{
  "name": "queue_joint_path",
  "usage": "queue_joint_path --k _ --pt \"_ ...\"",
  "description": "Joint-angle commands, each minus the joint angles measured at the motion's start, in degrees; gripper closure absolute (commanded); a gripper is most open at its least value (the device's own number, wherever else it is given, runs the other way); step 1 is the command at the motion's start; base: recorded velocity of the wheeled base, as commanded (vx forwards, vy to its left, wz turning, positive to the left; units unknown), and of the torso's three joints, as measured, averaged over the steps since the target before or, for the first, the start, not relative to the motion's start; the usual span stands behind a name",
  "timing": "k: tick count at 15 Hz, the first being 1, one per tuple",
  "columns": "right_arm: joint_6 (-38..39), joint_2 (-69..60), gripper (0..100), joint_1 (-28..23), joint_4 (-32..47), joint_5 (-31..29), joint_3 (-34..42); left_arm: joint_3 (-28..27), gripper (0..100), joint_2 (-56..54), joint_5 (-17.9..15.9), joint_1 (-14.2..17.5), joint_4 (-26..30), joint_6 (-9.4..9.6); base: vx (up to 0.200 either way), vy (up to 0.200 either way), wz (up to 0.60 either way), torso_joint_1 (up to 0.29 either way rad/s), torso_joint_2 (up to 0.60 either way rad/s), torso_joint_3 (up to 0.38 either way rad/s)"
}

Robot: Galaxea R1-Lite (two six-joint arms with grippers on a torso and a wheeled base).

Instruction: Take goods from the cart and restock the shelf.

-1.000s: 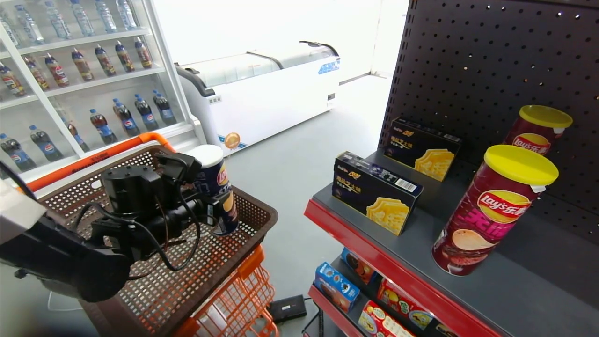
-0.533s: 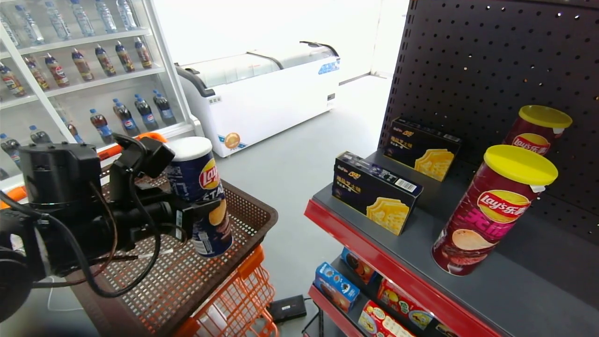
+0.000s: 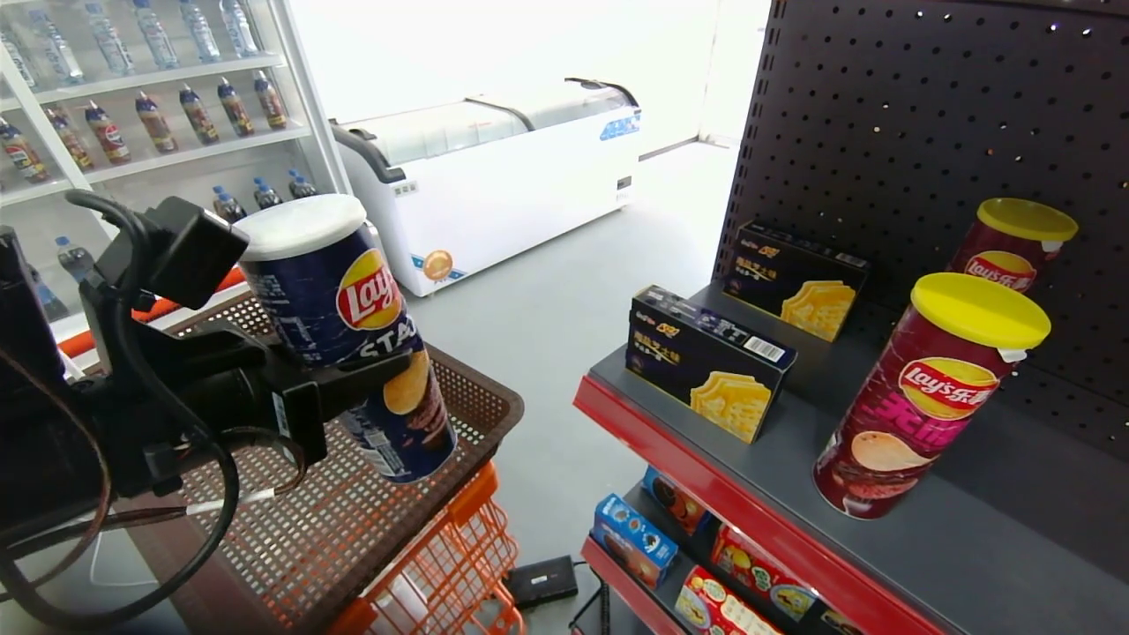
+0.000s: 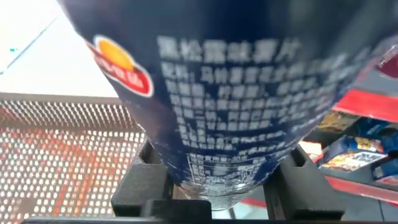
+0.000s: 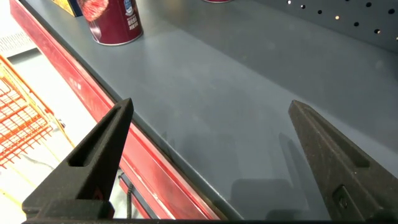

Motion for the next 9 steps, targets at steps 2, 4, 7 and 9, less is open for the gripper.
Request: queue_joint_path --k 2,4,7,9 --pt "0.0 0.1 0 0.0 0.0 0.0 0.0 -0.3 100 -2.2 -0.1 -0.9 -0.7 0.39 0.0 0.0 0.0 0.0 0.0 0.0" --pt "0.0 0.1 0 0.0 0.0 0.0 0.0 0.2 100 -4.0 -0.4 -0.5 -0.2 -0.23 0.0 0.0 0.0 0.0 0.0 0.0" --pt "0.0 0.1 0 0.0 0.0 0.0 0.0 1.9 100 -5.5 -6.7 -1.3 -0.5 -0.14 0.0 0.0 0.0 0.0 0.0 0.0" --pt "0.0 0.1 0 0.0 0.0 0.0 0.0 2.6 100 -5.7 -6.9 -3.6 -0.2 0.04 0.0 0.0 0.0 0.0 0.0 0.0"
